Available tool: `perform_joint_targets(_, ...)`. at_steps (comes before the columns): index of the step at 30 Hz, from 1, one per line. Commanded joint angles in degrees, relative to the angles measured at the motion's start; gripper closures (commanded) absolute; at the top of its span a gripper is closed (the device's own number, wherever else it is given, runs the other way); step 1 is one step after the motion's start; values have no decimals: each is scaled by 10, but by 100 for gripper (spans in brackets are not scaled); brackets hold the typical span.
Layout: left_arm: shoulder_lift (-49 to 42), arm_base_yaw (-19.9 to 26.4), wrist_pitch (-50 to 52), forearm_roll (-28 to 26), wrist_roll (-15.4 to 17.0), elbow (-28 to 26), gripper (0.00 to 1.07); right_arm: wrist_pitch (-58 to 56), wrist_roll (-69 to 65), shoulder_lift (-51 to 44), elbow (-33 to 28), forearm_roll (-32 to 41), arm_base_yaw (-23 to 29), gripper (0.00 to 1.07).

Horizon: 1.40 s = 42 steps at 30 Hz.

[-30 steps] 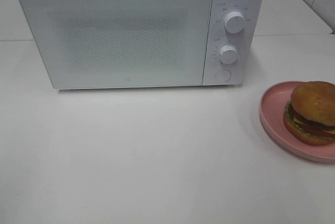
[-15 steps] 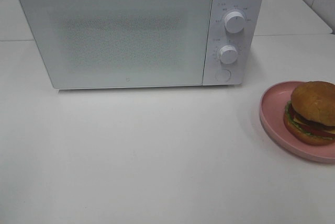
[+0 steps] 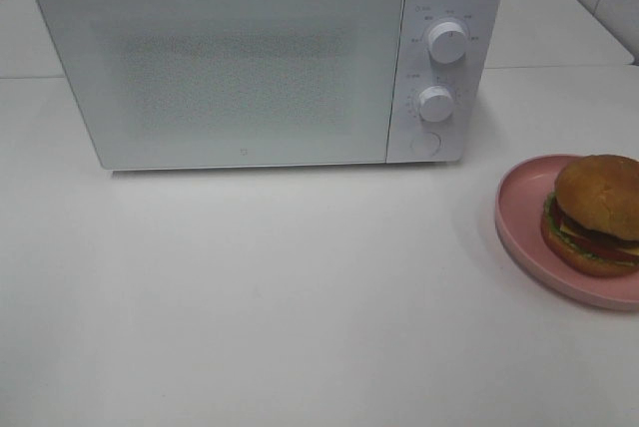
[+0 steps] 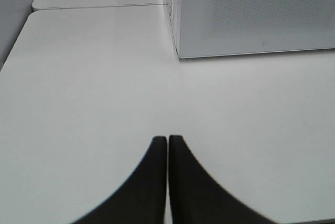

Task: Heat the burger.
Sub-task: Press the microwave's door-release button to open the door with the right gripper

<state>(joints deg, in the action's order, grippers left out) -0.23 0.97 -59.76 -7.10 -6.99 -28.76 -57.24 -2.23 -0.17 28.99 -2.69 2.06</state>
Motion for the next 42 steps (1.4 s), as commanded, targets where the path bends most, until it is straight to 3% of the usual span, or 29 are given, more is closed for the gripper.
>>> perform_joint_targets(1,-13,2,6,-5,2,1,106,5,4,-6,0,-1,-3,60)
perform_joint_targets(21,-13,2,6,-5,2,1,106,6,3,-5,0,-2,-3,60)
perform_joint_targets(28,-13,2,6,-5,2,1,106,11,3,46,4,-1,-3,60)
perform_joint_targets(37,-13,2,6,-5,2,1,106,101,3,168,15,6,-3,60)
perform_joint_targets(42,-13,2,6,-5,2,1,106,223,3,207,15,38,-3,60)
